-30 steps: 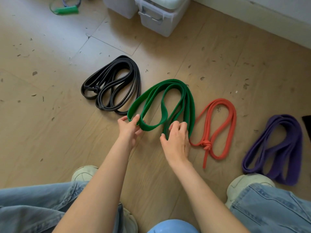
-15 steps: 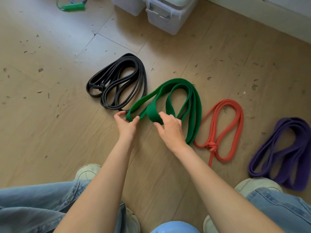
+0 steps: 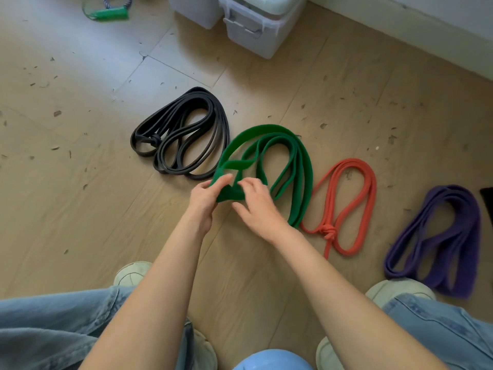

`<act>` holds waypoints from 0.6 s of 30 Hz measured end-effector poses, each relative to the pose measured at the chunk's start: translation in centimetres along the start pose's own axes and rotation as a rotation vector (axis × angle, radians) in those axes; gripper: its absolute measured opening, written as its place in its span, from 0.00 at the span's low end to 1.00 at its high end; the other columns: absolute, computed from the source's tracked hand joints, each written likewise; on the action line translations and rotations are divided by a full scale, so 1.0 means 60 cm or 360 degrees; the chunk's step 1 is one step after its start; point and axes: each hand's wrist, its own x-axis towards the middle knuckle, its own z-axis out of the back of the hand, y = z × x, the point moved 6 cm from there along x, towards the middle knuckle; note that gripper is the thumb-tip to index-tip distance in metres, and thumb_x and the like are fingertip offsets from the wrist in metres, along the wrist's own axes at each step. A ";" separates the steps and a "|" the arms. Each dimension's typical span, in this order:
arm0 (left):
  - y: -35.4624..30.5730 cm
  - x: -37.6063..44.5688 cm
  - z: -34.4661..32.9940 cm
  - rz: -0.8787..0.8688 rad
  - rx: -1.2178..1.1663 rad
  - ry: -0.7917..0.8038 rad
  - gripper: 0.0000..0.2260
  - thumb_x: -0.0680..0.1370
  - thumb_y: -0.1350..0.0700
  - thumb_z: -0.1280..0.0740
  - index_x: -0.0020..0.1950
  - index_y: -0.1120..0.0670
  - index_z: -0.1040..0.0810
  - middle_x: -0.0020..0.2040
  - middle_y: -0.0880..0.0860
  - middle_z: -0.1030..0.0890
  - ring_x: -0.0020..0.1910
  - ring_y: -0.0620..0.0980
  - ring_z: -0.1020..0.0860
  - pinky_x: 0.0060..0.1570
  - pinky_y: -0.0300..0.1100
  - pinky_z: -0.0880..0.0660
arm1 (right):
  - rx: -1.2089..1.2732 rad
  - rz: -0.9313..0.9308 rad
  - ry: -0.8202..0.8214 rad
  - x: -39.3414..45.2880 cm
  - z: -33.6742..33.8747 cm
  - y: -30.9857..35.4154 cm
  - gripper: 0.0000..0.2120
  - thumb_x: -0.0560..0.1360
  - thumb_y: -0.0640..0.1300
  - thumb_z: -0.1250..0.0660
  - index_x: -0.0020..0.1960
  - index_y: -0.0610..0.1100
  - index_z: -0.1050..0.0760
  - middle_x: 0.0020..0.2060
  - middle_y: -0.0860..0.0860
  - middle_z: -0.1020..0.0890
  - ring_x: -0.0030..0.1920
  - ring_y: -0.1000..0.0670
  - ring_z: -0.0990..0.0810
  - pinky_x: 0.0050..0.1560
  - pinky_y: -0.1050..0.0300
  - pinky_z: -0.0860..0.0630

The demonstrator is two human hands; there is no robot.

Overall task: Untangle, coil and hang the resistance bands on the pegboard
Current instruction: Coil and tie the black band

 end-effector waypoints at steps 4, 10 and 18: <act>-0.004 0.013 0.016 -0.0147 0.0208 -0.0120 0.31 0.68 0.52 0.24 0.66 0.60 0.32 0.59 0.57 0.24 0.57 0.52 0.24 0.61 0.45 0.28 | -0.0347 -0.0278 -0.0260 -0.064 0.023 -0.077 0.18 0.76 0.50 0.37 0.59 0.39 0.29 0.57 0.44 0.27 0.60 0.44 0.30 0.64 0.55 0.38; -0.002 0.009 0.016 -0.0197 0.0350 -0.0063 0.33 0.66 0.52 0.23 0.67 0.59 0.32 0.59 0.56 0.22 0.56 0.50 0.23 0.56 0.40 0.29 | -0.0928 -0.0237 0.0141 -0.066 -0.026 -0.096 0.15 0.75 0.39 0.40 0.62 0.42 0.31 0.59 0.46 0.27 0.64 0.45 0.31 0.73 0.50 0.55; -0.014 0.018 0.013 -0.0202 0.0150 -0.0093 0.33 0.67 0.49 0.24 0.66 0.61 0.32 0.59 0.58 0.22 0.59 0.54 0.24 0.65 0.50 0.31 | 0.0292 -0.0523 -0.0242 -0.059 0.069 -0.102 0.18 0.77 0.40 0.39 0.65 0.35 0.35 0.56 0.39 0.23 0.58 0.40 0.25 0.56 0.51 0.30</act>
